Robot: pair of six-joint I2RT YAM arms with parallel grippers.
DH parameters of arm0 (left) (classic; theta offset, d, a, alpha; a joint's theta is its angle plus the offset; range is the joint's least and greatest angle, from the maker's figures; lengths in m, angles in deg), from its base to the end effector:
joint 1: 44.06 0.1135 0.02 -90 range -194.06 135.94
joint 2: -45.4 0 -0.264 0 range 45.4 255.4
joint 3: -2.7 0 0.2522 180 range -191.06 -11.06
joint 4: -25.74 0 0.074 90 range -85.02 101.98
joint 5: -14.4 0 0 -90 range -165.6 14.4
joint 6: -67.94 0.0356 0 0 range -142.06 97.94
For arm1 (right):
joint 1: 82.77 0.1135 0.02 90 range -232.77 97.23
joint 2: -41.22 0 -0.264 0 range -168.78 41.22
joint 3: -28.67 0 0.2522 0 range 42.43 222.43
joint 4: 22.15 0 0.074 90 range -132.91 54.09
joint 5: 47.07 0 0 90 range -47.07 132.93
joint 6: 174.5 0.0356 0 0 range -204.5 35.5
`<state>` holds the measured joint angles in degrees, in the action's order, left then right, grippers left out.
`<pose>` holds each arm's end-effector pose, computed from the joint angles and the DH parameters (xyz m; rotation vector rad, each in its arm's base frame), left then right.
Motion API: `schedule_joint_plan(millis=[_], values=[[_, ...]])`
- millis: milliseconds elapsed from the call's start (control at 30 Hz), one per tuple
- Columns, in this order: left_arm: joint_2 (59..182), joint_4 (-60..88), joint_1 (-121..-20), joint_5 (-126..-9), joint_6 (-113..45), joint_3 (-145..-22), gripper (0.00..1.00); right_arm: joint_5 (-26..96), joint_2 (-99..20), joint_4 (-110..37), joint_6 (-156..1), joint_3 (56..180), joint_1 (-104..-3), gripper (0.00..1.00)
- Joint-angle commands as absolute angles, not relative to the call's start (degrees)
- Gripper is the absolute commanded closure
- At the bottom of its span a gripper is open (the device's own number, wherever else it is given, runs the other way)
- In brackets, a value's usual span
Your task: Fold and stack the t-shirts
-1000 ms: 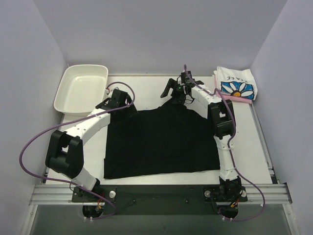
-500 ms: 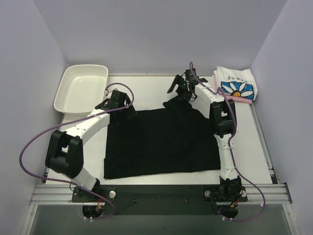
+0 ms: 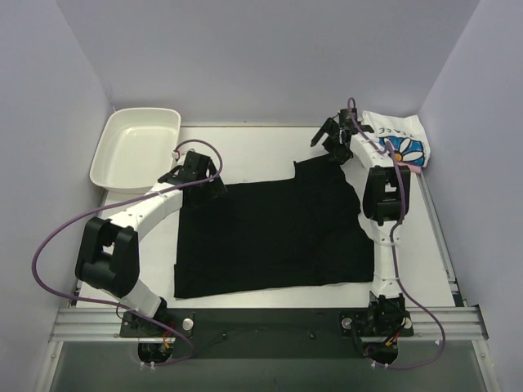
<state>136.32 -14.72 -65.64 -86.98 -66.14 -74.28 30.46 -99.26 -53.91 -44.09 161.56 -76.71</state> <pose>0.3117 -0.1157 0.2282 -0.5676 2.4427 -0.2264 0.5538 0.0665 0.1792 0.5718 2.2571 0.6675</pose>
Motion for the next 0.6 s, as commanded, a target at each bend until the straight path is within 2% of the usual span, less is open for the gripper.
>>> schedule_joint_plan(millis=[0,167,400,567], values=[[136.1,-13.7,-65.2,-87.7,-65.2,-75.4,0.03,34.5,-99.0,-58.3,-49.6,162.5,-77.5,0.09],[135.7,-14.8,-64.8,-89.6,-64.4,-75.9,0.03,42.0,-91.9,-57.8,-57.0,161.1,-78.7,0.04],[137.9,-15.4,-63.6,-88.4,-65.4,-77.2,0.03,46.6,-93.2,-60.2,-61.2,161.0,-80.5,0.05],[139.4,-16.2,-62.3,-86.9,-65.7,-77.8,0.03,45.7,-95.8,-63.1,-59.5,164.2,-81.5,0.19]])
